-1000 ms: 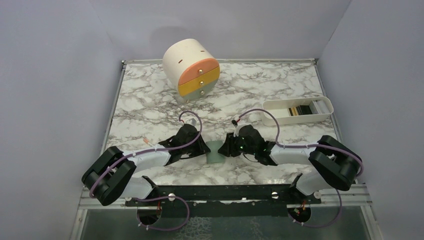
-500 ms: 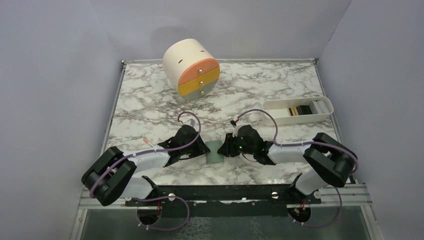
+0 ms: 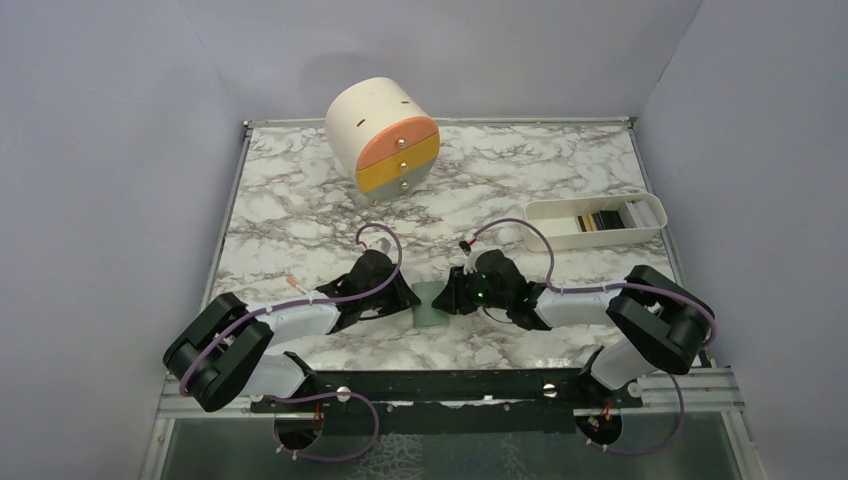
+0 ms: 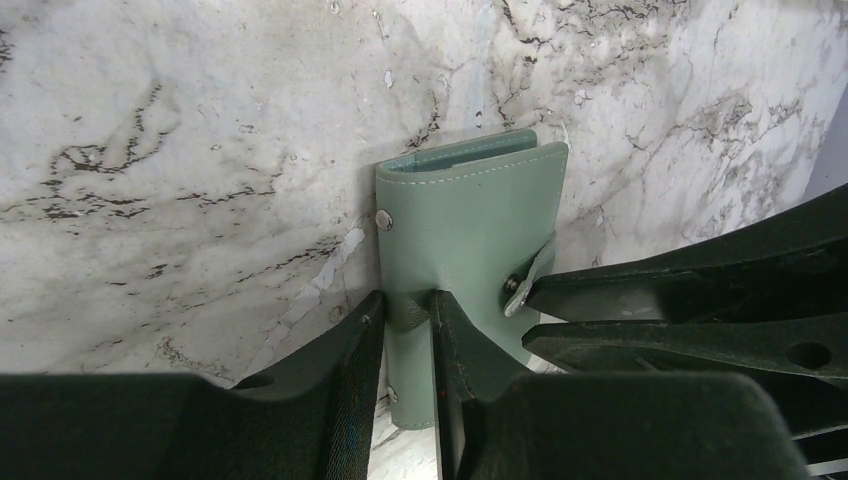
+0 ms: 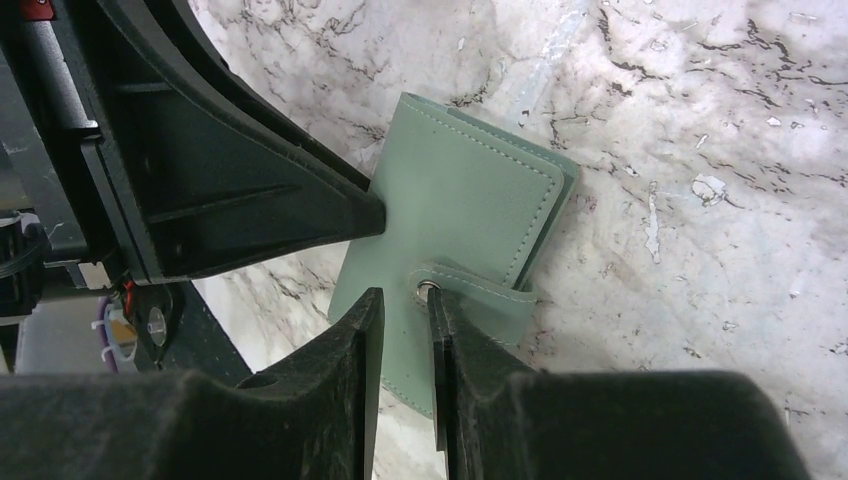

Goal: Put the credit cards into the card holder
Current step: Close the card holder at the center of the board.

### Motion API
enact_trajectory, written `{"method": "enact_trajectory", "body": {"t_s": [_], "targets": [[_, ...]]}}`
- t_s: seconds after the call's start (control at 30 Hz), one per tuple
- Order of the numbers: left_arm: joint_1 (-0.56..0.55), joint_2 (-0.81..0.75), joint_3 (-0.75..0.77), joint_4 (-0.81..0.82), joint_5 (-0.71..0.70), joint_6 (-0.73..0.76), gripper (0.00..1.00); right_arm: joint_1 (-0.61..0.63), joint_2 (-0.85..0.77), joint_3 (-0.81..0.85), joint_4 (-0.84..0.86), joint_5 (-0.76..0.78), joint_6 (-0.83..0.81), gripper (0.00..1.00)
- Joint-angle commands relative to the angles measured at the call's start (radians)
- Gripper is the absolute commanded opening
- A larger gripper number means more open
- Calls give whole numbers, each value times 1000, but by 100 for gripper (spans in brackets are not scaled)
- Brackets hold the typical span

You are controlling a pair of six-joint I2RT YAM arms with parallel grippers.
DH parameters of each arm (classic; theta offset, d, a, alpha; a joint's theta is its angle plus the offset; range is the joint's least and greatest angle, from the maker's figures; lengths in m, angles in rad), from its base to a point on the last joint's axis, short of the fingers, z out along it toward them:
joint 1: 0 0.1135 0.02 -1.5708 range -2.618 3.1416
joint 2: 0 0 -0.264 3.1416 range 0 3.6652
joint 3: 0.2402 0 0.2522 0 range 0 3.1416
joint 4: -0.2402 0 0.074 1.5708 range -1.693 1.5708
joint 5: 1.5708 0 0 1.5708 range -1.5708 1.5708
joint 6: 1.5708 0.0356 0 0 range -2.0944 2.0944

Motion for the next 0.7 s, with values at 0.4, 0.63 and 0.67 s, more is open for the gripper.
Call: {"method": "enact_trajectory", "body": {"t_s": [0.4, 0.63, 0.67], "targets": [[-5, -6, -29, 5, 52, -25, 25, 8, 13, 85, -148, 121, -87, 20], [-5, -8, -30, 10, 49, -26, 25, 9, 27, 70, -166, 103, -91, 17], [-5, -6, -30, 11, 49, -26, 25, 8, 27, 65, -157, 94, -89, 16]]}}
